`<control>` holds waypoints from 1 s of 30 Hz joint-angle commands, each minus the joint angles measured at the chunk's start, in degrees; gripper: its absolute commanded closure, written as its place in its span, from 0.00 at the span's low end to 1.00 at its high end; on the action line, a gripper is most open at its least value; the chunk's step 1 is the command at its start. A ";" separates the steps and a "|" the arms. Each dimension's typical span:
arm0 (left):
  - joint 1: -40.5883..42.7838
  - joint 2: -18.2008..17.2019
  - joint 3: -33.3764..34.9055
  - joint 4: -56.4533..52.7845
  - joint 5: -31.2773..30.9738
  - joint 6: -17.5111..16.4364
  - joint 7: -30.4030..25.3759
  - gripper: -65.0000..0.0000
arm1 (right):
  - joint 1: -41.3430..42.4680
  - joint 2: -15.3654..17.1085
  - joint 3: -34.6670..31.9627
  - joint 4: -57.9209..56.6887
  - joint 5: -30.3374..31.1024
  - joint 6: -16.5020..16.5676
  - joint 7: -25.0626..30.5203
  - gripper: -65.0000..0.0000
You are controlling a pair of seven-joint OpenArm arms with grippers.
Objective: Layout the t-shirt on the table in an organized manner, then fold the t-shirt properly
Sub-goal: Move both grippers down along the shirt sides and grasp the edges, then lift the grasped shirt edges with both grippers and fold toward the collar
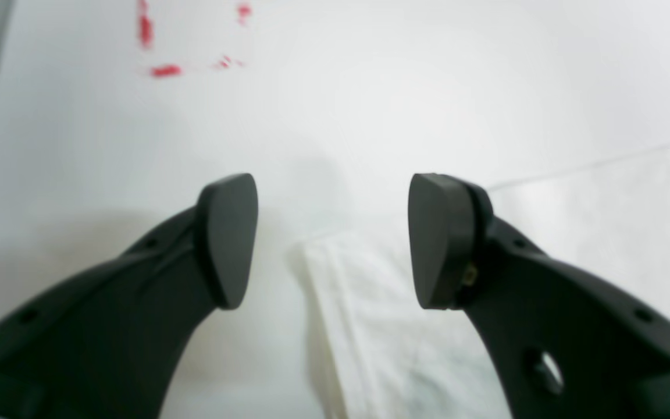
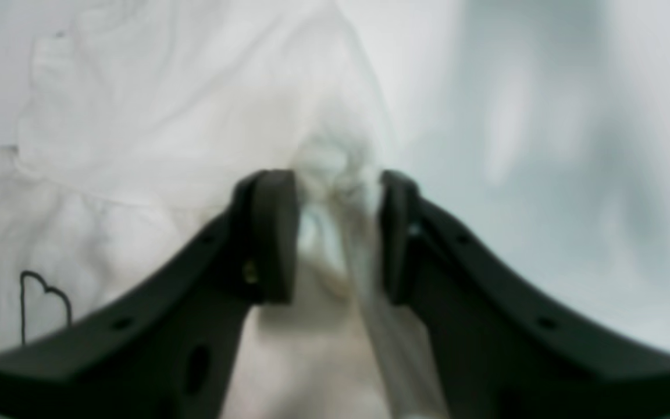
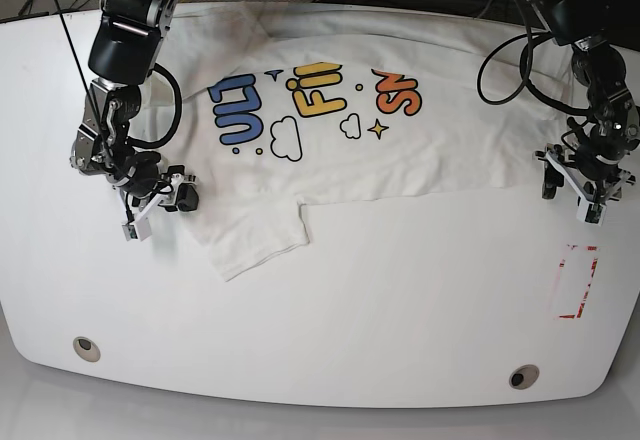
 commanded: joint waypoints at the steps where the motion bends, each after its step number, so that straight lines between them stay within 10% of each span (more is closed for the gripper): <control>1: -1.09 -2.03 -0.28 -0.39 -0.66 0.13 -1.26 0.42 | 0.23 0.44 -0.02 0.22 -1.32 -0.03 -3.25 0.81; 12: -1.17 -2.12 -0.28 -6.37 -0.66 0.13 -3.90 0.42 | -1.71 0.27 -0.90 6.46 -1.32 -0.38 -4.48 1.00; 30: -1.26 -2.91 0.51 -10.06 -0.66 2.86 -3.98 0.23 | -2.94 0.35 -5.91 7.51 -1.32 -0.56 -4.48 1.00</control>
